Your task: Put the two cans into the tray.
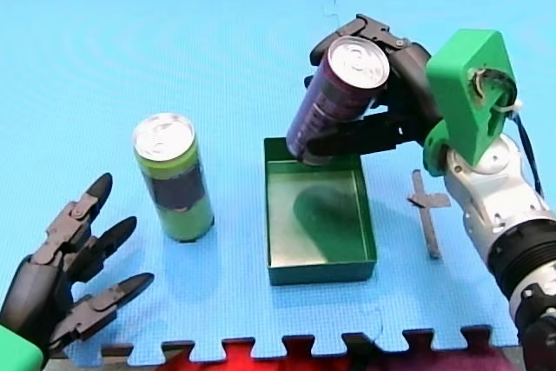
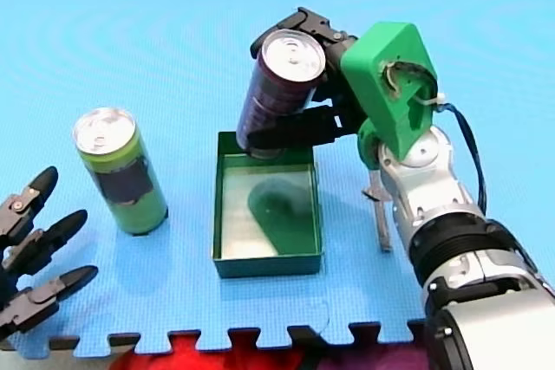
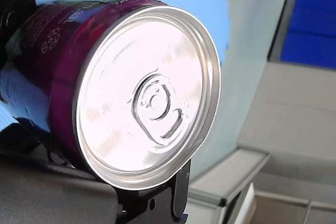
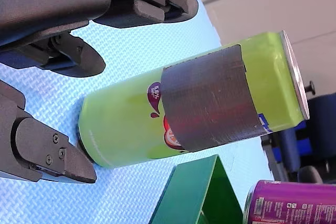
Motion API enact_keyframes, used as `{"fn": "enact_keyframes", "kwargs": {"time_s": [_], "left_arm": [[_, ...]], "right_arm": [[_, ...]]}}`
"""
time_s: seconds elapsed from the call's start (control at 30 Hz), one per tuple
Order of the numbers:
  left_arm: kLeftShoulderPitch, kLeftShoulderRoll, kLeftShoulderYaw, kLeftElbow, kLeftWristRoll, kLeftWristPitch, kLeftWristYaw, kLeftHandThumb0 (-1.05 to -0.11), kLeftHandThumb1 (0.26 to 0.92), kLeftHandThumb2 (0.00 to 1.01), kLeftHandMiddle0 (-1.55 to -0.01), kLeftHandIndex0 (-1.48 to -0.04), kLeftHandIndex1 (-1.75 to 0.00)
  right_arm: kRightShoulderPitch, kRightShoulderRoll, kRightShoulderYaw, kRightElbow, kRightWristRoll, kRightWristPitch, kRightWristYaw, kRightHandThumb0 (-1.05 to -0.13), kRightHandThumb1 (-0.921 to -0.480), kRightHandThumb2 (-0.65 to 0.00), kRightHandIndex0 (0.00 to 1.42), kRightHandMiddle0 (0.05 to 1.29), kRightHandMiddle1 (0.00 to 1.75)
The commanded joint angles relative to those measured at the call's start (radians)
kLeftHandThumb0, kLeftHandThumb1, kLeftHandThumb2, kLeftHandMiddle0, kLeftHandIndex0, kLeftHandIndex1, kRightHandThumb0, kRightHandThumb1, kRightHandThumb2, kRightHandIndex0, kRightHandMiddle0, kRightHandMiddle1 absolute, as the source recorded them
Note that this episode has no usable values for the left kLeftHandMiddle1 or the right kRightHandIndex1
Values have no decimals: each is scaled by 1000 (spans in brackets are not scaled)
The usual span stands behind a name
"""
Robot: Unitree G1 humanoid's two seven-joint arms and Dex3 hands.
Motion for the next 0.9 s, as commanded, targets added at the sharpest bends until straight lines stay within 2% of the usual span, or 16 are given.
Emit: {"fn": "enact_keyframes", "kwargs": {"time_s": [0.0,0.23,0.43,0.6,0.77,0.87], "left_arm": [[4,6,0,-9,2,4,5,-1048,840,1,-495,-242,-1],[3,3,-1,-8,4,5,11,-1048,836,0,-494,-244,-2],[0,7,1,-3,3,6,12,-1048,830,0,-494,-243,0],[-1,8,2,0,-1,4,9,-1048,830,0,-495,-241,0],[0,8,5,-2,-9,5,2,-1048,830,0,-494,-241,0],[4,7,6,-9,-15,9,-2,-1048,829,0,-493,-241,0]], "right_arm": [[-4,0,2,1,-1,-19,-8,-363,-781,-5,926,568,1746],[-4,-6,6,14,-6,-14,-5,-370,-788,-6,926,572,1746],[-4,-9,7,23,-5,-21,10,-374,-792,-6,928,579,1746],[-6,-15,14,29,-15,-27,11,-379,-794,-6,933,587,1746],[-15,-24,16,45,-26,-14,12,-382,-796,-6,937,593,1746],[-23,-30,24,53,-38,13,3,-384,-797,-5,940,597,1746]]}}
